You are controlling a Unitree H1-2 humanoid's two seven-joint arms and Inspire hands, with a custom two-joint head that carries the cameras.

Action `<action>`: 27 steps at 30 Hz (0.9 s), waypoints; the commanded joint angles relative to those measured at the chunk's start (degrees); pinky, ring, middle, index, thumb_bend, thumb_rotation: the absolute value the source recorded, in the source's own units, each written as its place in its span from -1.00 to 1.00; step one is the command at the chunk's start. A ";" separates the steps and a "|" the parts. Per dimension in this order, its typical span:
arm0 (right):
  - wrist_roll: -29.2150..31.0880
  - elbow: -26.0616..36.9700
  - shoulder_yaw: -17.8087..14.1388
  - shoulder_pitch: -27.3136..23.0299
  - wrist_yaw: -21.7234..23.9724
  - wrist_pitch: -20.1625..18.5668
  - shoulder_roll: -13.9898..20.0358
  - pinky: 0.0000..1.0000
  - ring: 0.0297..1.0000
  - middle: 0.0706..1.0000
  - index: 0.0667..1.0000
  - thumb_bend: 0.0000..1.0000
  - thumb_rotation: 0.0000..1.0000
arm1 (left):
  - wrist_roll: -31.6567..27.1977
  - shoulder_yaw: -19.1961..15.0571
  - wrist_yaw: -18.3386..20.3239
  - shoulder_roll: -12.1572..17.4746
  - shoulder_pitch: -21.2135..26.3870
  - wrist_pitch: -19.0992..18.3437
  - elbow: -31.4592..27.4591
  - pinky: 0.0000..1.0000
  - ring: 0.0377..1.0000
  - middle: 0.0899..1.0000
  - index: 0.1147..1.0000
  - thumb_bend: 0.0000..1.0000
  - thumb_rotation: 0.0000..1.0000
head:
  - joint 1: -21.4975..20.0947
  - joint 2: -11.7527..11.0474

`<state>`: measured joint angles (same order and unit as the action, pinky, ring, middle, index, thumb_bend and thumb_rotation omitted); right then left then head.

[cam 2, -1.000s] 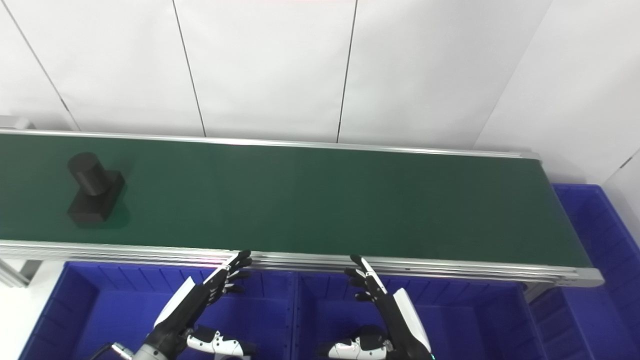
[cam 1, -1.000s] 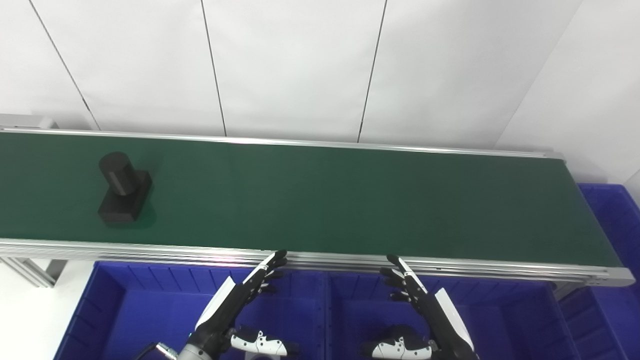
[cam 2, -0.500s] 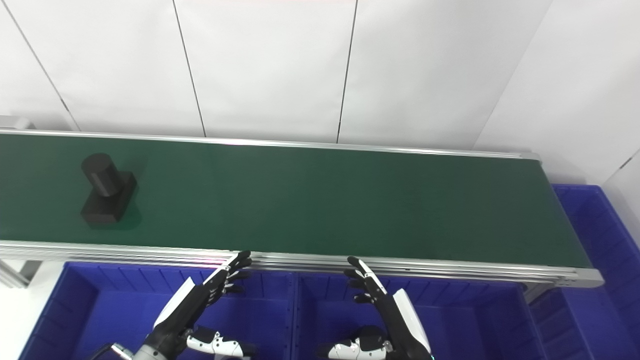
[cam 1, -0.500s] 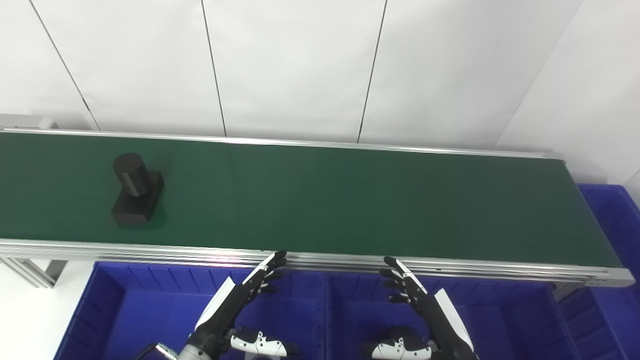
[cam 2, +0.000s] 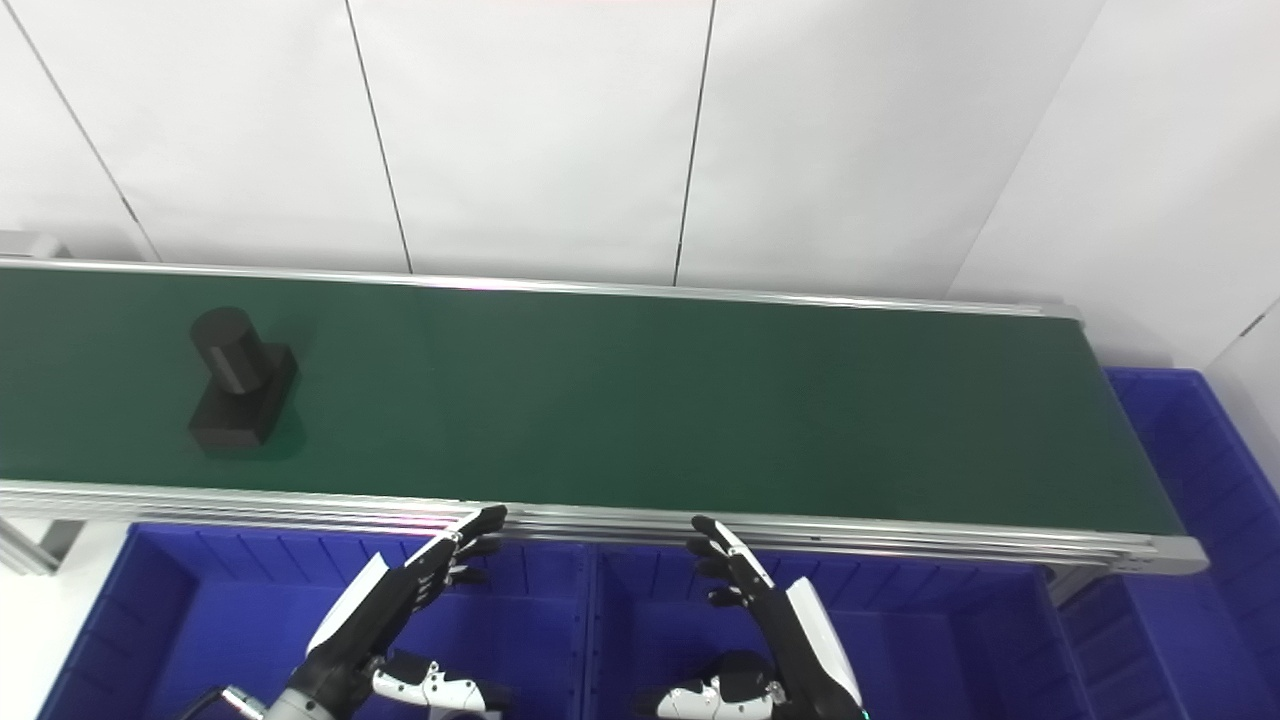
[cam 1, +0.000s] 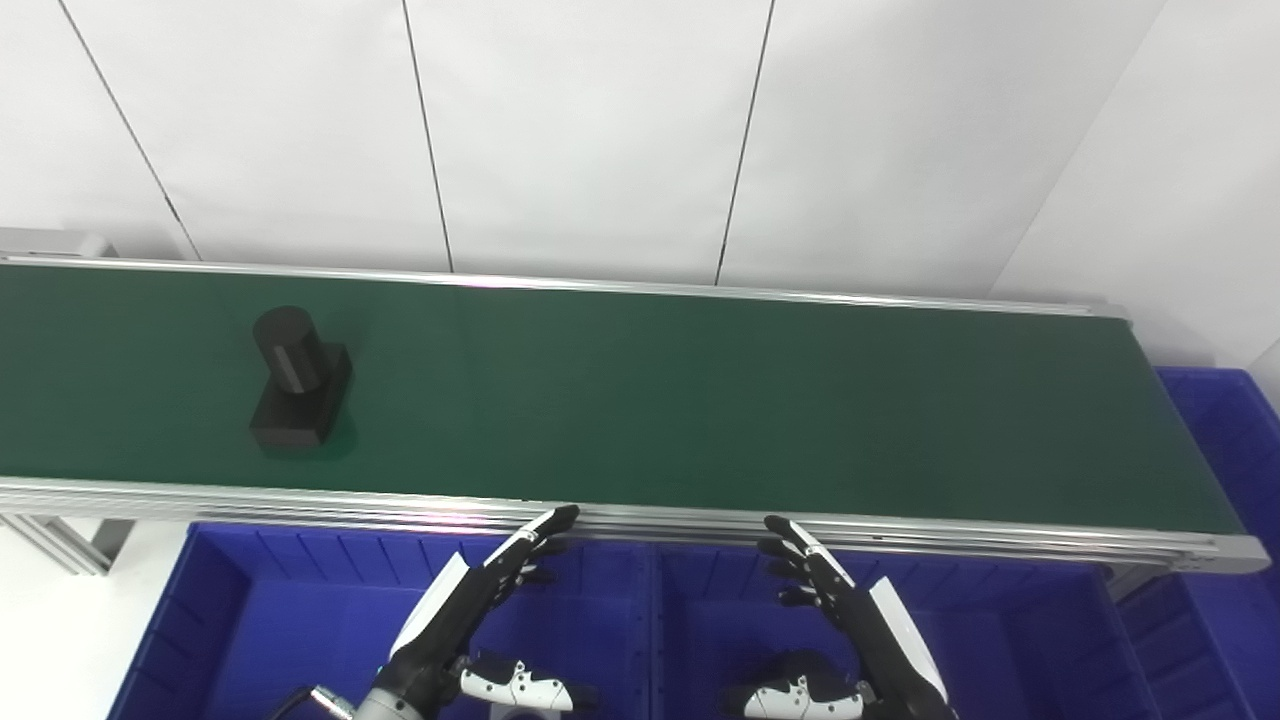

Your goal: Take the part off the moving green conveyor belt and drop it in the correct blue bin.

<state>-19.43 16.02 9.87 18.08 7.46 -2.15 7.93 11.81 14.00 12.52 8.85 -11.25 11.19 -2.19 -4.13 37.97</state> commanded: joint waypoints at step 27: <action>3.01 0.73 -0.80 0.25 0.02 3.36 1.90 0.52 0.69 0.74 0.89 0.66 -0.73 | 1.68 1.19 -1.61 -1.12 0.82 3.23 0.58 0.57 0.76 0.87 0.87 0.60 -0.82 | 12.16 -5.67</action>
<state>-17.69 15.98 9.67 18.33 7.62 -2.09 8.95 12.46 14.68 12.35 8.58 -11.25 11.67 -1.77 7.97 32.27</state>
